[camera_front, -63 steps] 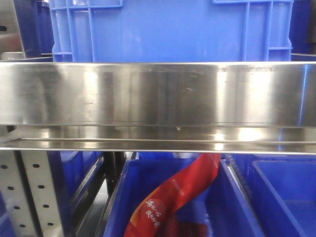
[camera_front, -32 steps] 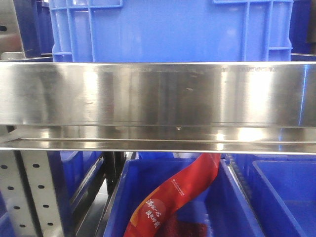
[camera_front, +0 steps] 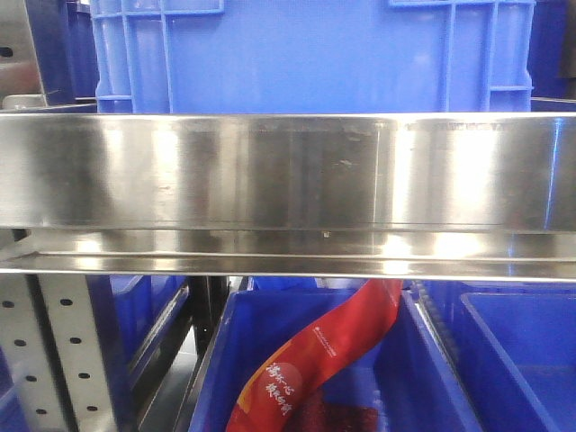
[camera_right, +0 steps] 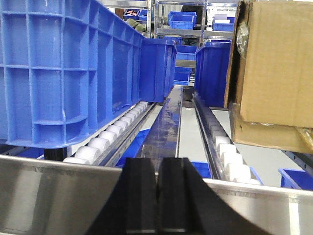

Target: Grab PVC pipe and place in blue bin

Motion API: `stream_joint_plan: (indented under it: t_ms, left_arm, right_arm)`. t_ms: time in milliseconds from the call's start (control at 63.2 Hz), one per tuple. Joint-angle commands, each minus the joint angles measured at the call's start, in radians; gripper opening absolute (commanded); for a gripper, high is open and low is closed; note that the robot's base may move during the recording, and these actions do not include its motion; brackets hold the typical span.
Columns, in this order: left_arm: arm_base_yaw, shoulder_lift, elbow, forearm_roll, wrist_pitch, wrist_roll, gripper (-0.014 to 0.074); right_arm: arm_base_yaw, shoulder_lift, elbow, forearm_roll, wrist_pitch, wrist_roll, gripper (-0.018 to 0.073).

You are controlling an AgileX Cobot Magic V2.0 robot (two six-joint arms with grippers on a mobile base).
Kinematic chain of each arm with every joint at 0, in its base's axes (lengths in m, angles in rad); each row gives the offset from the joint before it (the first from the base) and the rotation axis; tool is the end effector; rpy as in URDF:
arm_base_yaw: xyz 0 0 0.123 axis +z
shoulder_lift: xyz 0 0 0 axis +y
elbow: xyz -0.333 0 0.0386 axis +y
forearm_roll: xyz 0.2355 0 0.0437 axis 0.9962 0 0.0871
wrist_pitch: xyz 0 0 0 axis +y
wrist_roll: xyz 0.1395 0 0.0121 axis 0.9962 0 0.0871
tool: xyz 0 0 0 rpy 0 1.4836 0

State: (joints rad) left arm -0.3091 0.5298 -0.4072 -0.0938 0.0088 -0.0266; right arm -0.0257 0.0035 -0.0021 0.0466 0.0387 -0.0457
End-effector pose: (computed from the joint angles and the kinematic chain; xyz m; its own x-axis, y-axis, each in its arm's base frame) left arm 0.1058 -0.0339 0.3329 -0.0784 -0.1011 -0.9918 0.2977 0.9471 -0.1200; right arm 0.0426 -0.0008 0.2126 0.0471 -0.0003 -0.9989 0.0239 0.9997 0.0008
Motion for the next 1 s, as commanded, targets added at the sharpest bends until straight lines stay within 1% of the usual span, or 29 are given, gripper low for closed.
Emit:
stream_joint_plan:
  t_ms: [0,174,317,459,538,570,633,728,807,982]
  left_arm:
    - [0.058,-0.090,0.087,0.002,-0.025,-0.001,-0.0111]
    - [0.171,-0.246,0.221,0.009,-0.022,-0.001,-0.0111]
    - [0.263,-0.383,0.321,0.055,-0.020,-0.001,-0.0111]
    - [0.315,-0.499,0.400,0.060,-0.009,-0.001,-0.0111]
    - [0.326,-0.530,0.407,0.060,0.005,-0.001,-0.0111]
    - [0.326,-0.530,0.407,0.060,0.034,-0.001,-0.0111]
    - [0.324,-0.530,0.407,0.065,0.025,-0.001,-0.0111]
    - [0.322,-0.530,0.407,0.107,0.016,-0.001,-0.0111]
    - [0.319,-0.530,0.407,0.117,0.006,-0.001,-0.0111]
    - [0.258,-0.530,0.407,0.117,0.000,-0.001,-0.0111]
  right_arm:
    - [-0.004,-0.003,0.002,-0.007,-0.017,0.001,-0.0169]
    - [-0.004,-0.003,0.002,-0.007,-0.017,0.001,-0.0169]
    - [-0.004,-0.003,0.002,-0.007,-0.017,0.001,-0.0169]
    - [-0.004,-0.003,0.002,-0.007,-0.017,0.001,-0.0169]
    - [-0.004,-0.003,0.002,-0.007,-0.017,0.001,-0.0169]
    - [-0.004,-0.003,0.002,-0.007,-0.017,0.001,-0.0169]
    - [-0.004,-0.003,0.002,-0.007,-0.017,0.001,-0.0169]
    - [-0.004,-0.003,0.002,-0.007,-0.017,0.001,-0.0169]
    - [-0.004,-0.003,0.002,-0.007,-0.017,0.001,-0.0169]
    - [-0.004,-0.003,0.002,-0.007,-0.017,0.001,-0.0169]
